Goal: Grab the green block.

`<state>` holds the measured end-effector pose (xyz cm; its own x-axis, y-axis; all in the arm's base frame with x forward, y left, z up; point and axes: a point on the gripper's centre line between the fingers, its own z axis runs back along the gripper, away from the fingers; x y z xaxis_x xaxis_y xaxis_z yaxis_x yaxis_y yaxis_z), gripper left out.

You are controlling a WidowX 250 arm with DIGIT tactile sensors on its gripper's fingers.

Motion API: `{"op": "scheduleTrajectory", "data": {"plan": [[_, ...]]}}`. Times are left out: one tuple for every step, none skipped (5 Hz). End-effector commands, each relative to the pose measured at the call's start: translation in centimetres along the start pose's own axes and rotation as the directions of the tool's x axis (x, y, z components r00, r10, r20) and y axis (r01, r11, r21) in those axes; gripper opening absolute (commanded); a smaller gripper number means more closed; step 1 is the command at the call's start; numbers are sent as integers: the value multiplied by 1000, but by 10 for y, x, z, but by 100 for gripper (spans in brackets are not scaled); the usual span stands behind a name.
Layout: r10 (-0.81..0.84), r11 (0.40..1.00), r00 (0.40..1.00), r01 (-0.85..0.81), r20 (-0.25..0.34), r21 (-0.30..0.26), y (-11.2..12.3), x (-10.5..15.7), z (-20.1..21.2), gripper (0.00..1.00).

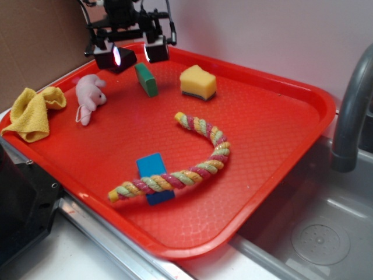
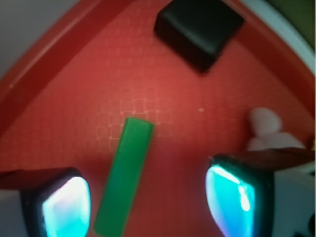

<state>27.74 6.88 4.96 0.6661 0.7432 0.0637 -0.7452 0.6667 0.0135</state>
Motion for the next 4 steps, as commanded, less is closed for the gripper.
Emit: {"op": "scheduleTrajectory", "data": {"plan": [[-17, 1000, 1000, 17, -17, 1, -7, 10, -28, 100], [-44, 998, 999, 43, -28, -35, -2, 7, -36, 44], [-95, 995, 995, 95, 8, -40, 3, -1, -9, 0], [-262, 960, 965, 262, 18, -96, 18, -11, 41, 0]]}}
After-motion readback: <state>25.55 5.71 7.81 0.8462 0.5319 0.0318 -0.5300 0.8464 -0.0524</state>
